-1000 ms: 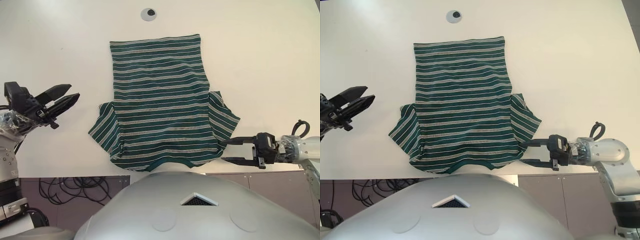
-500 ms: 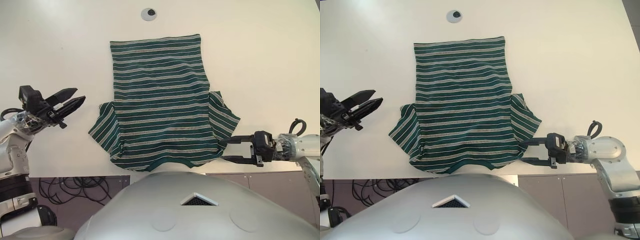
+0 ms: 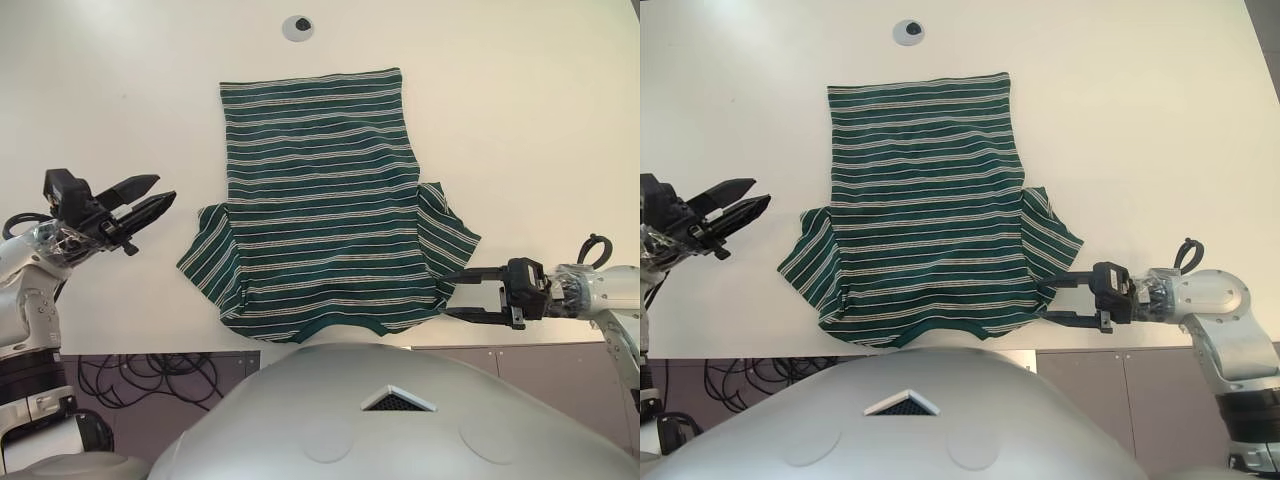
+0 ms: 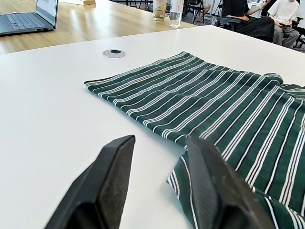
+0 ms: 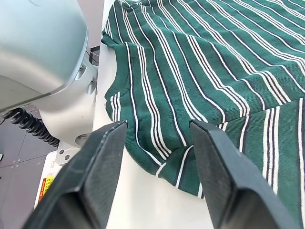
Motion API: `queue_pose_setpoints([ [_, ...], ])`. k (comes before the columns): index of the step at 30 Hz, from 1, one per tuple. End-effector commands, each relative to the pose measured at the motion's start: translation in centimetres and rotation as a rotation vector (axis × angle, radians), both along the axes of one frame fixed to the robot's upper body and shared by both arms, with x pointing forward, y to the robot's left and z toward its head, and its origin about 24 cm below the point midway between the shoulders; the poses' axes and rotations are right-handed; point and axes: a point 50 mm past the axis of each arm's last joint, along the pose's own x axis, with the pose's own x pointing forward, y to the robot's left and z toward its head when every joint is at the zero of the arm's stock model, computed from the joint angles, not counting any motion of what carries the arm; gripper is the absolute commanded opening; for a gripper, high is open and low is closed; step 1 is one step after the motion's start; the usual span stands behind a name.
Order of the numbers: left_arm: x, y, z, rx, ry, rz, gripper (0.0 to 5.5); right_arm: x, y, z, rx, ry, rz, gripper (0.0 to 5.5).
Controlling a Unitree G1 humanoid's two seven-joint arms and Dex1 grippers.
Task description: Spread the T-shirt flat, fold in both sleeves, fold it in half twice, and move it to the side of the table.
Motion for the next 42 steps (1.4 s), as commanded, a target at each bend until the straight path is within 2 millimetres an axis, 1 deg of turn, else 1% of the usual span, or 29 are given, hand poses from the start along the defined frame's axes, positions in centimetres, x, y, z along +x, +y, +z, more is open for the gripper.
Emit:
queue_pose_setpoints([
  [1, 0.8, 0.0, -0.3, 0.001, 0.007, 0.002, 1.86, 0.4, 0.3, 0.1, -0.002, -0.018, 0.006, 2.41],
  [4, 0.9, 0.4, -0.5, 0.030, 0.006, 0.018, 1.86, 0.4, 0.4, 0.1, -0.001, -0.019, 0.006, 2.41],
  [5, 0.5, 0.6, -0.5, 0.017, 0.010, 0.012, 1.86, 0.5, 0.4, 0.1, -0.001, -0.019, 0.007, 2.41],
  [6, 0.1, 0.7, -0.4, 0.009, 0.014, -0.007, 1.71, 0.6, 0.4, 0.1, -0.002, -0.020, 0.008, 2.41],
  [8, -0.5, 1.2, -0.3, 0.028, 0.005, 0.010, 1.71, 0.7, 0.4, 0.1, -0.003, -0.020, 0.011, 2.41],
  [9, -0.8, 1.3, -0.3, 0.021, 0.007, 0.003, 1.49, 0.7, 0.4, 0.1, -0.003, -0.020, 0.011, 2.41],
  [10, -1.3, 1.1, -0.2, 0.015, 0.016, -0.033, 1.43, 0.7, 0.4, 0.1, -0.004, -0.020, 0.012, 2.41],
  [12, -0.4, 0.9, -0.6, 0.026, 0.012, -0.002, 1.37, 0.7, 0.3, 0.0, -0.004, -0.020, 0.012, 2.41],
  [15, 1.1, -0.6, -0.8, 0.007, 0.021, -0.034, 1.81, 0.7, 0.6, 0.0, -0.001, -0.026, 0.016, 2.41],
  [17, 1.6, -0.8, -1.0, -0.009, 0.015, -0.034, 2.05, 0.8, 0.8, 0.2, 0.003, -0.029, 0.021, 2.41],
  [19, 2.0, -0.5, -1.2, -0.007, 0.010, 0.004, 1.74, 0.9, 0.9, 0.1, 0.004, -0.030, 0.023, 2.41],
  [21, 2.0, -0.3, -1.3, -0.008, 0.007, 0.013, 1.59, 0.9, 0.9, 0.1, 0.004, -0.030, 0.022, 2.41],
  [25, 1.4, 0.1, -1.4, -0.012, 0.007, 0.024, 1.59, 0.7, 0.6, -0.1, 0.001, -0.026, 0.018, 2.41],
  [30, 0.7, 0.5, -1.5, -0.006, 0.010, 0.028, 2.37, 0.6, 0.4, -0.3, -0.001, -0.025, 0.013, 2.41],
  [32, 0.3, 0.7, -1.5, -0.010, 0.017, 0.021, 2.37, 0.5, 0.3, -0.3, -0.002, -0.024, 0.011, 2.41],
  [35, -0.5, 0.3, -1.4, -0.014, 0.037, -0.027, 1.92, 0.3, 0.3, -0.2, -0.004, -0.023, 0.010, 2.41],
  [39, -0.5, 0.3, -1.5, -0.011, 0.046, -0.012, 1.35, 0.3, 0.4, -0.2, -0.002, -0.025, 0.011, 2.41],
  [41, -0.5, 0.4, -1.5, -0.001, 0.045, 0.001, 1.30, 0.3, 0.4, -0.2, -0.002, -0.025, 0.011, 2.41],
  [42, -0.5, 0.4, -1.5, -0.004, 0.051, 0.000, 1.46, 0.3, 0.4, -0.2, -0.002, -0.025, 0.011, 2.41],
])
